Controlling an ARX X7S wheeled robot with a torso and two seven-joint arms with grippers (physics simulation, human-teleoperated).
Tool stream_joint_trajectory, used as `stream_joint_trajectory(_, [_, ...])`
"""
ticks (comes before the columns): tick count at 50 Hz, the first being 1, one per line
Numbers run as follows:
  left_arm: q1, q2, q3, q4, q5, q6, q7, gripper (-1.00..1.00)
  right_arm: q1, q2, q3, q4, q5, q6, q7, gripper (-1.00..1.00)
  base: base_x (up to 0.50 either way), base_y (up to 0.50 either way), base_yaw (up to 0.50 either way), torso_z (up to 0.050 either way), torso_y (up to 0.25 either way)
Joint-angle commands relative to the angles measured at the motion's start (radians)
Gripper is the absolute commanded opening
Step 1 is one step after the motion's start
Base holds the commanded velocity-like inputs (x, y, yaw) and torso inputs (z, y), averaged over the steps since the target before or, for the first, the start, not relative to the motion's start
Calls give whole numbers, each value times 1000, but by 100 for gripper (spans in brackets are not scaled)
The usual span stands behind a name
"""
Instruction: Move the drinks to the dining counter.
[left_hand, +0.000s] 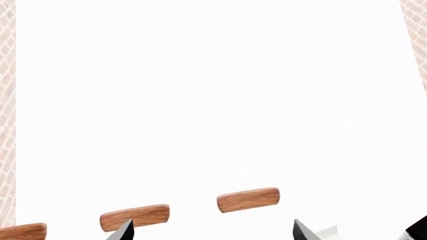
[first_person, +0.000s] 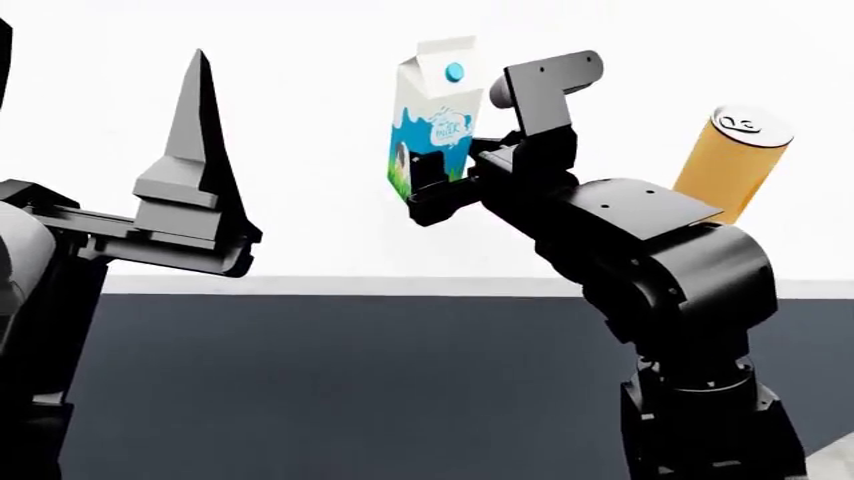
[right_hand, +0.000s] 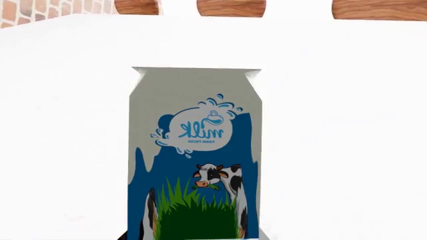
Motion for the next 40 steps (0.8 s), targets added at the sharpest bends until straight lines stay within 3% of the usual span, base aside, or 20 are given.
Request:
stream_joint_trajectory(1, [1, -5, 1, -1, -1, 6, -1, 100, -10, 8, -19, 18, 3, 5, -7, -100, 0, 0, 0, 0, 0])
stream_joint_trajectory(8, [-6, 0, 6, -3, -1, 2, 0, 100, -5, 12, -20, 17, 14, 11, -6, -100, 0, 0, 0, 0, 0])
stream_joint_trajectory(9, [-6, 1, 7, -4, 0, 2, 1, 100, -3, 12, -17, 17, 14, 13, -2, 100, 0, 0, 0, 0, 0])
stream_joint_trajectory(40, [-26, 7, 23, -1, -6, -7, -4, 100, 34, 38, 71, -128, 109, 109, 40, 100, 0, 0, 0, 0, 0])
